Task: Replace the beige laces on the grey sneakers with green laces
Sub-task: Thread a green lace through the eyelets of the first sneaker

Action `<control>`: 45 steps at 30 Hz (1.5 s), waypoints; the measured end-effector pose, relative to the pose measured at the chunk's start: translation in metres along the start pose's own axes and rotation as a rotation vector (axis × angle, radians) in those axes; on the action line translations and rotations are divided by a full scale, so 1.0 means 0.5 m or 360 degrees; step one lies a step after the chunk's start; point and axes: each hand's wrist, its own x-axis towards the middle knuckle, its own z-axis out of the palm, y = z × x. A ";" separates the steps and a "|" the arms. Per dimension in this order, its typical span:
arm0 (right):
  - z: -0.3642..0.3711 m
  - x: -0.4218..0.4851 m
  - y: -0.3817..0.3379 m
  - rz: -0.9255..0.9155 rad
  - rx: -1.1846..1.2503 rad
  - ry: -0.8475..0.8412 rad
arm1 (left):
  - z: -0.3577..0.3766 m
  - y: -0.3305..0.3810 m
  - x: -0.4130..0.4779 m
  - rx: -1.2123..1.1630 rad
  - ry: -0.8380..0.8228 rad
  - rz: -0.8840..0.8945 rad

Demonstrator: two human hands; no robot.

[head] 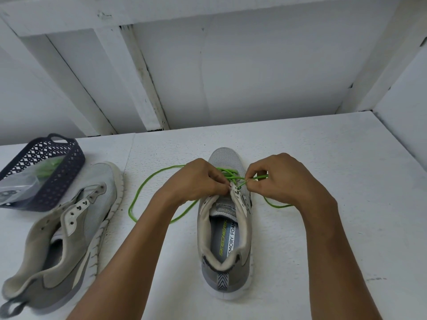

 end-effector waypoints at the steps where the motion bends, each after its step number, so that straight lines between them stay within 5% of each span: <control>1: 0.001 0.000 0.000 0.0006 0.0004 0.0006 | 0.000 0.000 0.000 0.0001 -0.0004 0.0001; 29: 0.017 -0.009 0.029 0.0077 0.0342 0.0067 | -0.001 -0.002 0.003 0.0086 -0.0007 0.0018; 45: 0.017 -0.006 0.005 0.0003 0.0093 0.0042 | 0.002 -0.001 0.005 0.0121 -0.0011 0.0044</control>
